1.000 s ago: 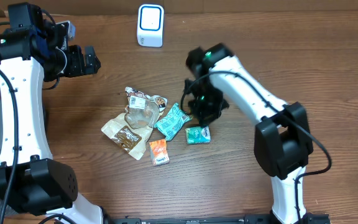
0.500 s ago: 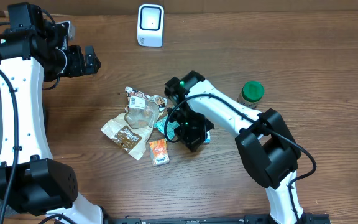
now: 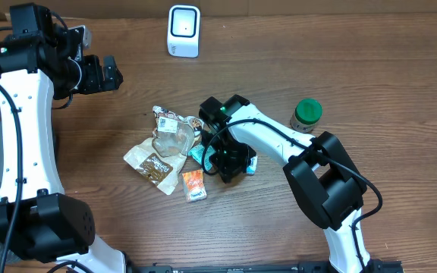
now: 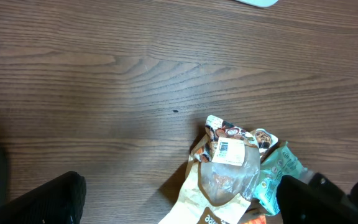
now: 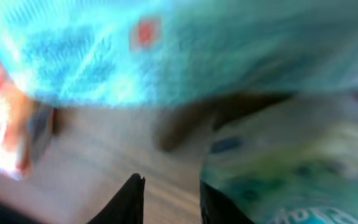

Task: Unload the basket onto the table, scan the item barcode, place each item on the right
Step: 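Move the right gripper over the small teal Kleenex pack, then grasp the Kleenex pack with the right gripper and lift it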

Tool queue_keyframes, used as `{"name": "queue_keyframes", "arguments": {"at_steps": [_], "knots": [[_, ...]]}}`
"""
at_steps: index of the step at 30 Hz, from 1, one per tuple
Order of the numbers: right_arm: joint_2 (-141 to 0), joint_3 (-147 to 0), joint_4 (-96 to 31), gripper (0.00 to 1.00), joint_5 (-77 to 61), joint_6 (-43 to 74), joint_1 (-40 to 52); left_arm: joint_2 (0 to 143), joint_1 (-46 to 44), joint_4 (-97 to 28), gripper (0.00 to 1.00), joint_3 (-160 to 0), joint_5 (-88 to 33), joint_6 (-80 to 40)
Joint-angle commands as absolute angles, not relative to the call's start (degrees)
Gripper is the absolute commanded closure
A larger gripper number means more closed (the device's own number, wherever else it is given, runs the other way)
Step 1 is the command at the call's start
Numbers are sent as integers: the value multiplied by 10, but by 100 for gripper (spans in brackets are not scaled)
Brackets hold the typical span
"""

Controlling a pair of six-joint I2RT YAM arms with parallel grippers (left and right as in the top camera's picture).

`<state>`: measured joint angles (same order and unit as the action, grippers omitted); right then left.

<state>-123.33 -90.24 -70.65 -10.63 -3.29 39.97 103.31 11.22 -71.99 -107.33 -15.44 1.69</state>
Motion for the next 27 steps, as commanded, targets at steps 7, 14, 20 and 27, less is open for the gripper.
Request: {"name": "queue_keyframes", "arguments": {"at_steps": [7, 14, 20, 27], "knots": [[-1234, -929, -671, 71, -55, 63, 329, 1038, 109, -719, 0, -1074, -161, 26], [-1215, -1048, -765, 73, -147, 27, 288, 1038, 109, -719, 0, -1074, -161, 26], [-1195, -1105, -860, 68, -138, 81, 242, 1038, 109, -719, 0, -1074, -161, 26], [-1195, -1012, -862, 67, -122, 88, 207, 1038, 109, -719, 0, -1074, -161, 26]]}}
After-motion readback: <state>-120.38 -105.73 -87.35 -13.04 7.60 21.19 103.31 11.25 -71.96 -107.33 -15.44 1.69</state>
